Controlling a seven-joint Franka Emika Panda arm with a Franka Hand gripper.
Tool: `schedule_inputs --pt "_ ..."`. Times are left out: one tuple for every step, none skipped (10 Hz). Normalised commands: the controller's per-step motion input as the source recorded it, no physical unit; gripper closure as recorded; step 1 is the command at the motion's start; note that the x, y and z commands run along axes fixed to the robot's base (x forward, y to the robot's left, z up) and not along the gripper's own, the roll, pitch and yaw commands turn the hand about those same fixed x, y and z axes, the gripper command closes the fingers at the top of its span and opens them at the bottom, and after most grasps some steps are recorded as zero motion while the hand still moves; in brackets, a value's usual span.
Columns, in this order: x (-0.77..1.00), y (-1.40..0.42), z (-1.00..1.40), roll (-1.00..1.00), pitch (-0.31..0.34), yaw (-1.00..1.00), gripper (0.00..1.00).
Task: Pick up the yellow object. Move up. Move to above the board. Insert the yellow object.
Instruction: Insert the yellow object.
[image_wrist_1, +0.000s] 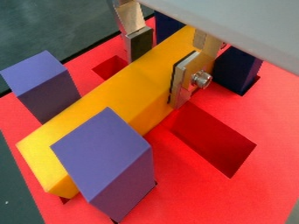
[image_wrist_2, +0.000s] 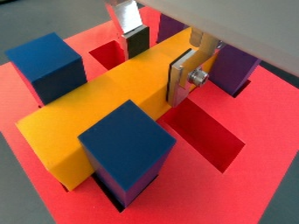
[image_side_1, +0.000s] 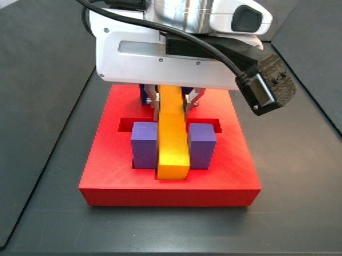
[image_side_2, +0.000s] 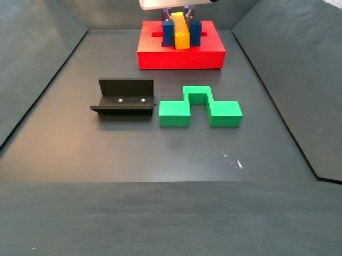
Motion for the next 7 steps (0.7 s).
schedule_inputs --pt "-0.08 0.0 -0.43 -0.23 -0.04 0.0 1.0" --pt "-0.04 0.0 -0.32 -0.21 -0.029 0.0 1.0" --pt "0.0 0.0 -0.17 -0.14 0.0 -0.06 1.0" --pt "-0.01 0.0 -0.19 -0.19 0.0 -0.32 1.0" --pt "0.0 0.0 -0.14 -0.22 0.0 -0.37 1.0" --pt "0.0 0.0 -0.15 -0.14 0.004 -0.33 1.0" --pt "0.0 0.0 -0.19 -0.14 0.0 -0.32 1.0"
